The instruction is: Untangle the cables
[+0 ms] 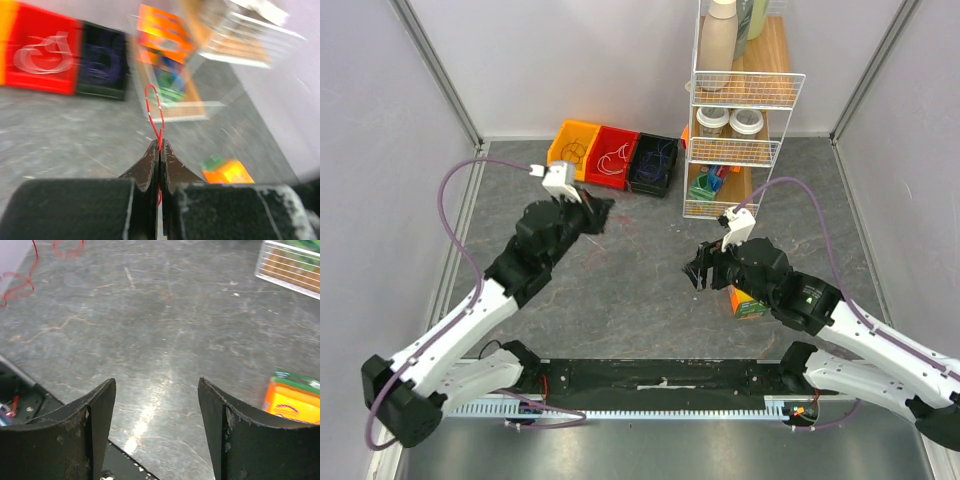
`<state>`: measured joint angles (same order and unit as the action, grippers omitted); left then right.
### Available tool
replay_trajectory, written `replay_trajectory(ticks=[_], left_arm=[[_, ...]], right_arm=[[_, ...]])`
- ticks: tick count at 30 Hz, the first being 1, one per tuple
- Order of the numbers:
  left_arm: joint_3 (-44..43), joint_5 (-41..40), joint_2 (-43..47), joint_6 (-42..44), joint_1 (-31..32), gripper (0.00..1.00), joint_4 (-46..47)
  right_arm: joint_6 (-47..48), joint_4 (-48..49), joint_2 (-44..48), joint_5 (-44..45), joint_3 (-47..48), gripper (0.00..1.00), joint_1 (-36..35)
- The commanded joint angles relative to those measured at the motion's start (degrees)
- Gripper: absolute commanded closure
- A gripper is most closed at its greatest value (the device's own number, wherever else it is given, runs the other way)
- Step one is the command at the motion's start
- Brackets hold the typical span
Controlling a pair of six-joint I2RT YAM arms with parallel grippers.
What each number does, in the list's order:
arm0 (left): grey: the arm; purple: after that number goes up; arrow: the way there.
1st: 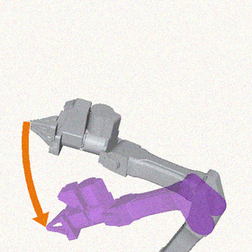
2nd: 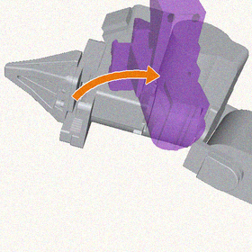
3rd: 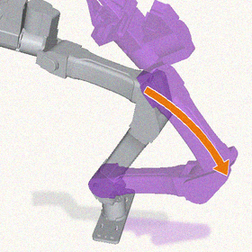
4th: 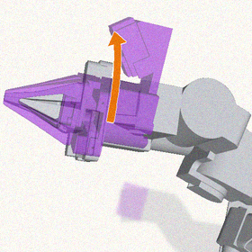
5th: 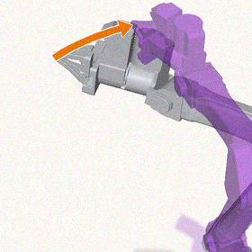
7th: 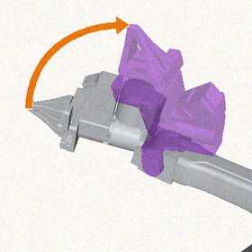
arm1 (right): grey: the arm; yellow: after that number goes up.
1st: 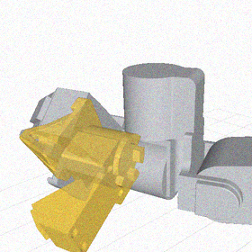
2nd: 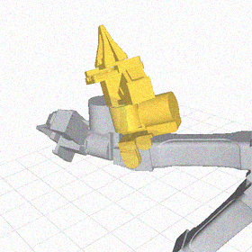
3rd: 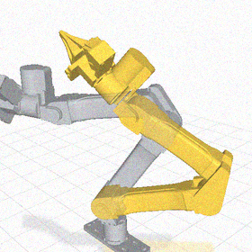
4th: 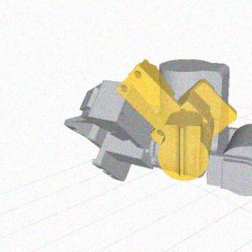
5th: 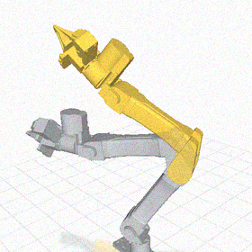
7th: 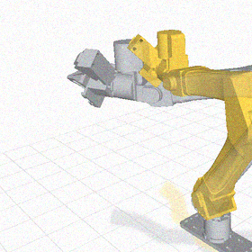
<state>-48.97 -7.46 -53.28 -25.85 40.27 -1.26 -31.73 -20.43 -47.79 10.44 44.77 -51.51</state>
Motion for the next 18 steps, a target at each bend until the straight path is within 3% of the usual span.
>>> replay_trajectory(ticks=[1,6,8,13,18], left_arm=[[-1.13,-6.41,-7.96,-6.06,-11.43,0.98,6.85],[-4.10,-9.15,-24.03,1.21,-18.99,0.98,28.19],[-10.06,-8.01,-32.02,6.05,-21.28,0.98,34.02],[-26.06,0.07,-50.93,14.94,-26.20,0.98,39.82],[-35.65,9.64,-63.86,16.27,-30.68,0.98,51.43]], right_arm=[[1.66,-4.45,1.29,7.85,2.43,0.25,0.27],[2.37,-3.48,2.00,5.74,0.23,0.25,0.27],[2.19,-2.52,2.17,4.42,-1.00,0.25,0.27],[1.58,-0.85,2.26,2.66,-2.49,0.25,0.27],[2.45,-0.14,1.91,1.96,-3.90,0.25,0.18]])
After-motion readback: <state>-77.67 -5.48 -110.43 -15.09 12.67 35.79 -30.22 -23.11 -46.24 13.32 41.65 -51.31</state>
